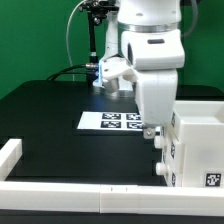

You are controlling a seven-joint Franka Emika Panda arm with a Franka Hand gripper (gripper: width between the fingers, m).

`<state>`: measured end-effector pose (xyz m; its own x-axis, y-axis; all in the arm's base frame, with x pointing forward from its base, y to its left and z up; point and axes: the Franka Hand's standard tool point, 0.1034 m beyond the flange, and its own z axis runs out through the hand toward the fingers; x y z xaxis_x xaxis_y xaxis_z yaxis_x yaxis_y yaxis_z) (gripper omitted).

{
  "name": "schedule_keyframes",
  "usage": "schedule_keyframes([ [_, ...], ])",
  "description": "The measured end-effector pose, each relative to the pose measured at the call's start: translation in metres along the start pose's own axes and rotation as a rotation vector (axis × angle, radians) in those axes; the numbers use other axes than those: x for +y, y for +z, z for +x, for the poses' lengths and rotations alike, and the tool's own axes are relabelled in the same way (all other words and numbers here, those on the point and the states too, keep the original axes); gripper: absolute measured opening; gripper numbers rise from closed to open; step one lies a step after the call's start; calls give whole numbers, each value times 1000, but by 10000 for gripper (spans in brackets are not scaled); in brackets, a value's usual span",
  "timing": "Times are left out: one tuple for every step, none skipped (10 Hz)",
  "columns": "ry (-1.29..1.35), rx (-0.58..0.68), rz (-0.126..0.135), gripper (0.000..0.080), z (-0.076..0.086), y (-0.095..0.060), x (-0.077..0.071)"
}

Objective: Assemble drawer

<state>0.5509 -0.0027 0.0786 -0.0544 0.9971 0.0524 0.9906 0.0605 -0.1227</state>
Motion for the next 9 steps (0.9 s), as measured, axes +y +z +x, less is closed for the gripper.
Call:
schedule_keyframes([
  [-10,-1,-4,649,-7,-3,0],
  [-7,1,-5,649,-11,-4,1],
  [-6,4,-6,649,-11,-3,3],
  [-8,8,-4,649,-9,0,6],
  [-9,11,-6,649,-6,2,9],
  [-13,13,-6,649,-1,3,12],
  [-15,14,-5,649,2,4,12],
  [-4,13,-9,649,8,2,15],
  [6,11,-14,649,15,0,18],
])
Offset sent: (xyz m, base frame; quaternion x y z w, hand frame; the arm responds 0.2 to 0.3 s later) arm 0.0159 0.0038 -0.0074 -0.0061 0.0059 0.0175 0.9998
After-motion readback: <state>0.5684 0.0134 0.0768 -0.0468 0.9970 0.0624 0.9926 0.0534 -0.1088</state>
